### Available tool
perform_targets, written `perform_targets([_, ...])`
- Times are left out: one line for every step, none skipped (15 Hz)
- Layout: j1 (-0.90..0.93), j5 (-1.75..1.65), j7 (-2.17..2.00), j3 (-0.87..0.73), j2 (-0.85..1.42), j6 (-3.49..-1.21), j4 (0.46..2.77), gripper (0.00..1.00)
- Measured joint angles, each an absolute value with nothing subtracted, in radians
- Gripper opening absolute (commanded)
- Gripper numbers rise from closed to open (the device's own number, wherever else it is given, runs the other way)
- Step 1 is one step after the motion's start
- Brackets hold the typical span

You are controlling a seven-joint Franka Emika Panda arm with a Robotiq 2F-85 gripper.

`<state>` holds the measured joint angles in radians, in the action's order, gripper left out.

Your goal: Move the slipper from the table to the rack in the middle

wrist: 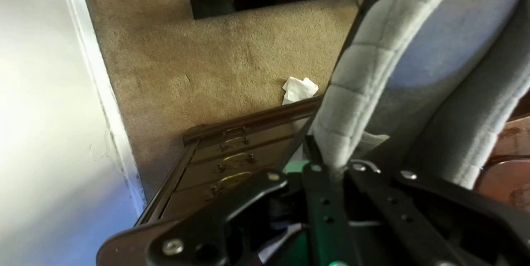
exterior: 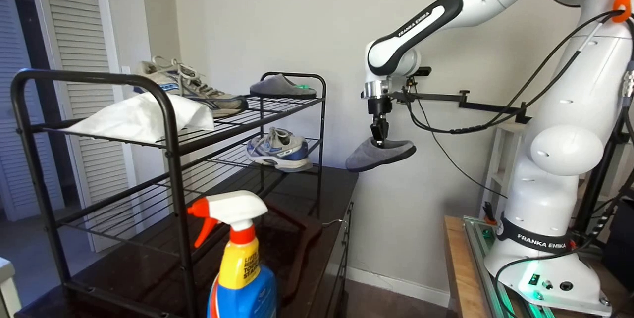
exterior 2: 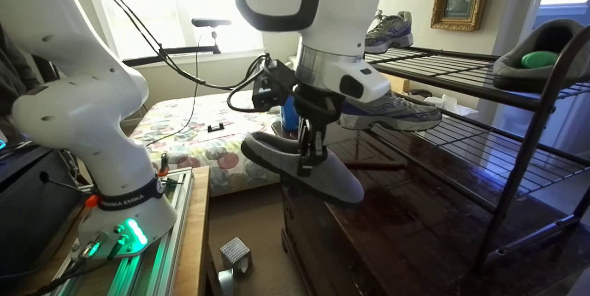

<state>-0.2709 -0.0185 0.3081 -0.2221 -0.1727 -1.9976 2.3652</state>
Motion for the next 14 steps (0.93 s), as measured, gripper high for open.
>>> perform_targets([-0.269,-0.021,0.326,-0.222,-0.205,-2.010,2.380,0.01])
perform_targets([-0.266,-0.022,0.343,-0.222,-0.236,-2.031,2.396,0.01])
perform_targets([-0.263,-0.022,0.361,-0.223,-0.265,-2.059,2.413,0.01])
perform_targets([-0.259,-0.022,0.382,-0.225,-0.291,-2.092,2.429,0.01])
perform_targets([-0.253,-0.022,0.403,-0.228,-0.315,-2.131,2.447,0.01])
perform_targets([-0.245,-0.019,0.421,-0.235,-0.336,-2.177,2.465,0.01])
perform_targets([-0.236,-0.012,0.439,-0.245,-0.353,-2.225,2.482,0.01])
perform_targets([-0.224,0.003,0.454,-0.257,-0.365,-2.275,2.499,0.01])
perform_targets([-0.209,0.025,0.468,-0.271,-0.375,-2.329,2.513,0.01])
perform_targets([-0.192,0.056,0.480,-0.284,-0.378,-2.380,2.524,0.01])
perform_targets([-0.171,0.095,0.493,-0.297,-0.379,-2.431,2.532,0.01])
perform_targets([-0.145,0.138,0.513,-0.311,-0.379,-2.478,2.538,0.01])
perform_targets([-0.115,0.187,0.532,-0.326,-0.378,-2.518,2.539,0.01])
perform_targets([-0.081,0.241,0.552,-0.343,-0.378,-2.556,2.539,0.01])
